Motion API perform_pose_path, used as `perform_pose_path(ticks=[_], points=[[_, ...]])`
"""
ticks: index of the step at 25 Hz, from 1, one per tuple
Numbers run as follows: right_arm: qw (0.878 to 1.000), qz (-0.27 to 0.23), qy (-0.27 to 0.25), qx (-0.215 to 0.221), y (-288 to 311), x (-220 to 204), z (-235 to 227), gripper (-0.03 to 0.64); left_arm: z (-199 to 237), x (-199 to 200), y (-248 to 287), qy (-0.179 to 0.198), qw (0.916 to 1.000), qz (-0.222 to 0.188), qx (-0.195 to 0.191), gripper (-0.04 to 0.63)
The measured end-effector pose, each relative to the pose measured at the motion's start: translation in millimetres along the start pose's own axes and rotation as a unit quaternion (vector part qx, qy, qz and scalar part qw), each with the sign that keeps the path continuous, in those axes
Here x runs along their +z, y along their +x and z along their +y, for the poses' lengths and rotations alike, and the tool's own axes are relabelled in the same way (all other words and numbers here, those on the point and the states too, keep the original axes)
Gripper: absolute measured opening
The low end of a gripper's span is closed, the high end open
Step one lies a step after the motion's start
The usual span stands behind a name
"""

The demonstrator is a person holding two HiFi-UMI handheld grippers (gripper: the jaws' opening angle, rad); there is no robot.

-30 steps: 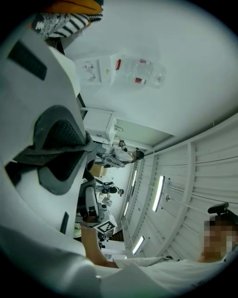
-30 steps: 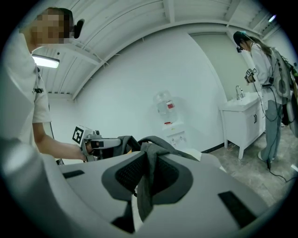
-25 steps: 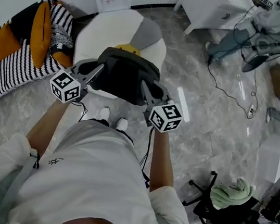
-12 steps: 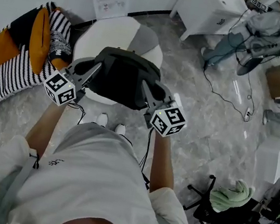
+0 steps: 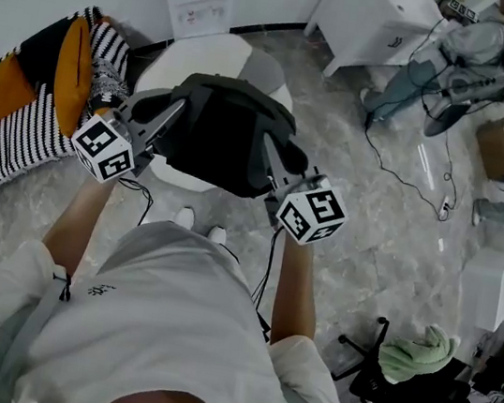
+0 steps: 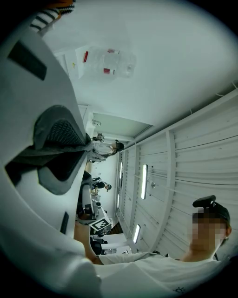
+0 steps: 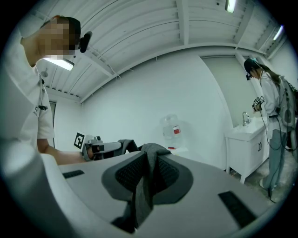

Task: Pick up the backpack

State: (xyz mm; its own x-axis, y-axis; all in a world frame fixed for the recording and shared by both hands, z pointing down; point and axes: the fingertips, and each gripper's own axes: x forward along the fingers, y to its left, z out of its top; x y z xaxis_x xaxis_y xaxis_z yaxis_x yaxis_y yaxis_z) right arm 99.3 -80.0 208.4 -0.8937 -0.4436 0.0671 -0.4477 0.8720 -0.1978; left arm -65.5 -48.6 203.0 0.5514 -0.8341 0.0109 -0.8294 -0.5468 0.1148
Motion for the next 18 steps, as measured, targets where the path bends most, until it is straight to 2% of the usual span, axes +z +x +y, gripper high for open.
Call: perform_pose_path(ticks=[8,13,18], points=[[1.000,-0.012,-0.020,-0.010,5.1,22.3,-4.0,0.046,5.5,20.3,7.8,0.014,0.9997,-0.017,-0.001,0.035],[0.999,-0.006,-0.021,-0.037,11.9,22.1,-11.8,0.046,11.6,17.7,17.4,0.020,0.9995,-0.014,0.021,0.035],[0.998,0.005,-0.026,-0.048,13.1,19.2,-18.0,0.046,14.6,13.0,23.2,0.019,0.9994,-0.010,0.027,0.035]])
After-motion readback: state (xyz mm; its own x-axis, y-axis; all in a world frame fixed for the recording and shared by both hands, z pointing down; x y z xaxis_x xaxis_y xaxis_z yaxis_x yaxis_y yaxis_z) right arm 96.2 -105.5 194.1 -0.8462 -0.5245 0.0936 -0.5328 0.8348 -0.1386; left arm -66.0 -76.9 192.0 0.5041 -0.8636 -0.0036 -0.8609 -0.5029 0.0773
